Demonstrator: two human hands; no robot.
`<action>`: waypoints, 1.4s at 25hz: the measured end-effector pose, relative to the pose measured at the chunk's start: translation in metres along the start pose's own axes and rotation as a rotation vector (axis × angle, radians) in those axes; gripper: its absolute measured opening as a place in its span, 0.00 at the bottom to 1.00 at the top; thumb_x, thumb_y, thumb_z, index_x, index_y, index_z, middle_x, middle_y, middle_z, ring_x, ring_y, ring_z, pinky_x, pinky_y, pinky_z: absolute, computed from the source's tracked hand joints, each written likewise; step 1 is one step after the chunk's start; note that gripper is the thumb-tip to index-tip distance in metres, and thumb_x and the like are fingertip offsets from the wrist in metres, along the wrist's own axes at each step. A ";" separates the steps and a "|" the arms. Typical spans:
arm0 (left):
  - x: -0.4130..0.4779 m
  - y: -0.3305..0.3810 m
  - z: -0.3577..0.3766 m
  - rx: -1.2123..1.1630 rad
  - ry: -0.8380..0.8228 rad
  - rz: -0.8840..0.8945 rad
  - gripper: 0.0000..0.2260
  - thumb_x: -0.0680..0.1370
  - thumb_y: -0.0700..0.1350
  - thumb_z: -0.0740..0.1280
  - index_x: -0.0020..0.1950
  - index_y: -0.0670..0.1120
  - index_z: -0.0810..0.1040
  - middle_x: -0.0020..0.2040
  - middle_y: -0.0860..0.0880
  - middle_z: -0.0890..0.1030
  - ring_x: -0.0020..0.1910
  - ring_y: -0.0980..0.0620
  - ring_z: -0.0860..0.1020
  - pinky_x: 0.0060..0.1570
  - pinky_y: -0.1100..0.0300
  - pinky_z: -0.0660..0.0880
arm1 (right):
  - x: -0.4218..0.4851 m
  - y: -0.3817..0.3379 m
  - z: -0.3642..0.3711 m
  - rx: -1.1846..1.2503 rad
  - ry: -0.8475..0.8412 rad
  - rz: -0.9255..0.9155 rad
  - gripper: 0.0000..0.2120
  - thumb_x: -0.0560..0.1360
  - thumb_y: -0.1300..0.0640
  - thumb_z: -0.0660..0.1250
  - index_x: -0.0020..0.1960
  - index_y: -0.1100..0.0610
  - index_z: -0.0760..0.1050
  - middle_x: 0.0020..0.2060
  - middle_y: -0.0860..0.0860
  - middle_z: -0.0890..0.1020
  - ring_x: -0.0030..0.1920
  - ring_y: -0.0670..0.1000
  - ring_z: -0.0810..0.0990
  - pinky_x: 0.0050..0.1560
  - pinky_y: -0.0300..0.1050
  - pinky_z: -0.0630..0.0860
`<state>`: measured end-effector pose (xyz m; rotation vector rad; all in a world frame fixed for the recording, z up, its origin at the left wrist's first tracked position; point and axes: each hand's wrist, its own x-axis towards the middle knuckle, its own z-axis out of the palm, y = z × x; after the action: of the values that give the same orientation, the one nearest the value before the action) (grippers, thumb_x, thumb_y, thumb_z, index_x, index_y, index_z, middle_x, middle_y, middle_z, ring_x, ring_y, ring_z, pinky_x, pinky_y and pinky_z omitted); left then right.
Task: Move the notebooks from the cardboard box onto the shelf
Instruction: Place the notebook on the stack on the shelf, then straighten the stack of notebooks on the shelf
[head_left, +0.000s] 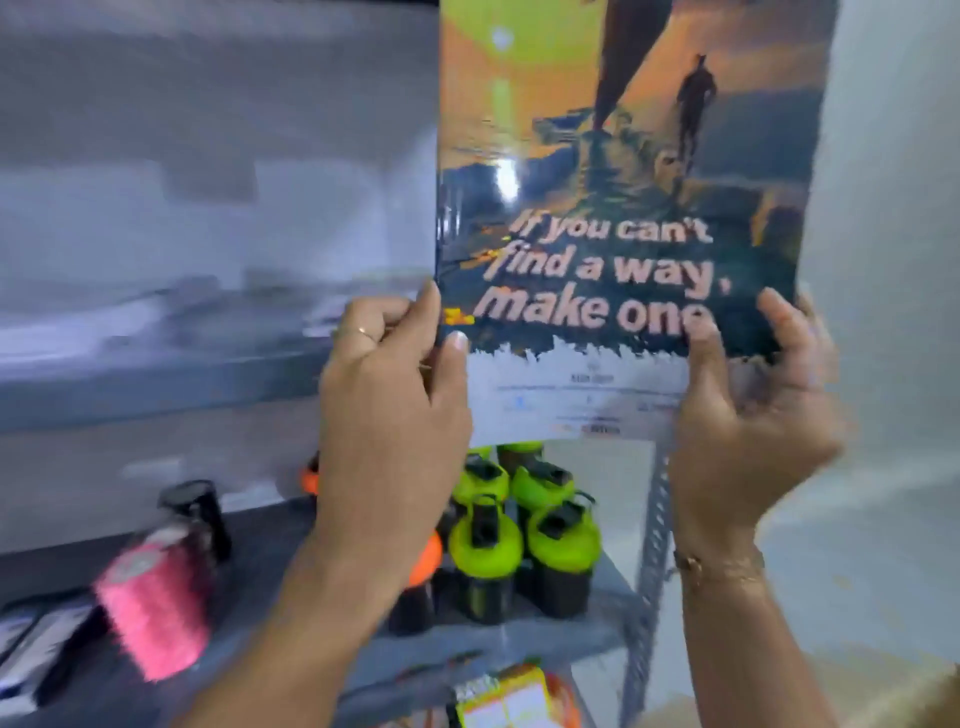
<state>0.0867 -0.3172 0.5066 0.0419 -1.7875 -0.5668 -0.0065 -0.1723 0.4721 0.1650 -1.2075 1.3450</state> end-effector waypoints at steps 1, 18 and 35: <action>0.021 -0.006 -0.011 0.055 -0.006 -0.034 0.14 0.76 0.40 0.66 0.61 0.40 0.79 0.46 0.50 0.71 0.43 0.55 0.72 0.45 0.74 0.65 | 0.008 -0.013 0.023 0.013 -0.068 -0.030 0.15 0.72 0.58 0.71 0.56 0.64 0.78 0.58 0.63 0.80 0.60 0.58 0.79 0.61 0.52 0.75; 0.113 -0.076 -0.007 0.199 -0.381 -0.408 0.13 0.76 0.51 0.65 0.49 0.44 0.85 0.50 0.43 0.84 0.49 0.43 0.79 0.42 0.60 0.71 | 0.047 -0.031 0.121 -0.478 -1.135 -0.037 0.27 0.77 0.43 0.59 0.26 0.58 0.63 0.25 0.55 0.70 0.31 0.58 0.71 0.31 0.44 0.64; 0.100 -0.081 -0.016 0.201 -0.495 -0.271 0.12 0.73 0.46 0.72 0.55 0.47 0.84 0.56 0.47 0.84 0.55 0.54 0.78 0.49 0.66 0.67 | 0.047 -0.012 0.100 -0.286 -1.159 -0.015 0.16 0.73 0.47 0.68 0.53 0.57 0.82 0.52 0.59 0.84 0.55 0.58 0.79 0.52 0.45 0.76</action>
<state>0.0505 -0.4259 0.5678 0.3092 -2.3385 -0.6232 -0.0641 -0.2152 0.5566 0.8192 -2.3237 1.0113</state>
